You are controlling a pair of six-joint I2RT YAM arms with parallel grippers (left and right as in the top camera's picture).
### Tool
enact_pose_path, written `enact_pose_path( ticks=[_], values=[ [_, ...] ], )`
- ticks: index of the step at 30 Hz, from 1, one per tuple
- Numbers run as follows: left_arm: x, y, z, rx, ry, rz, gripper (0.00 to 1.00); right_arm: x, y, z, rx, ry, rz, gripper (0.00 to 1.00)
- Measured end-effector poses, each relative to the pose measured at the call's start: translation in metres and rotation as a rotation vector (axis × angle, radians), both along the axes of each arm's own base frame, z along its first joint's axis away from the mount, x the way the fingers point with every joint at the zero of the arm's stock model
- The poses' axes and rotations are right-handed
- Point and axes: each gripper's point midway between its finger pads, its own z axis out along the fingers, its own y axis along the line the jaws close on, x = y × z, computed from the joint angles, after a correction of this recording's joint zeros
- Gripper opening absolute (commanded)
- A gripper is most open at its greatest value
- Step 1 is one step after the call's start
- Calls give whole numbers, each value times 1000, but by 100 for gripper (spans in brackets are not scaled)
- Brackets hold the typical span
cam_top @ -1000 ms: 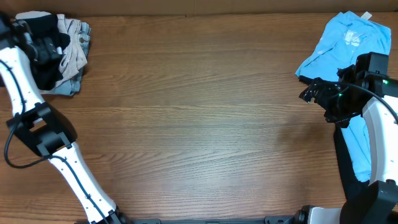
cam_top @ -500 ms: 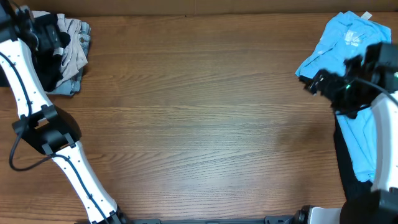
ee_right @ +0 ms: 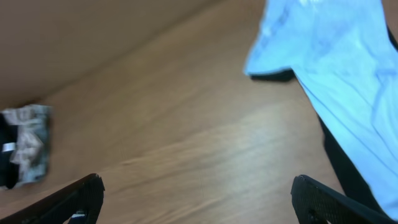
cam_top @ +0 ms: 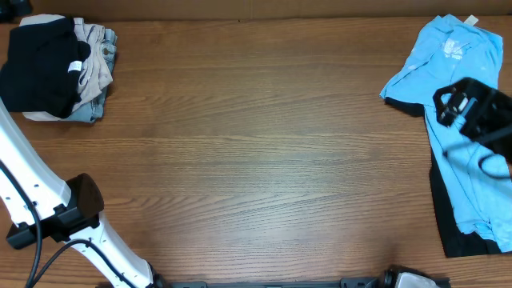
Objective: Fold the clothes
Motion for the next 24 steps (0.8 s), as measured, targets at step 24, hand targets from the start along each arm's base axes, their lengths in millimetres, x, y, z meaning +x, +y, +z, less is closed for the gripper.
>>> enact_pose_path(
  ticks=[24],
  values=[
    [18, 8, -42, -43, 93, 0, 100, -3, 19, 42, -61, -302, 85, 100]
  ],
)
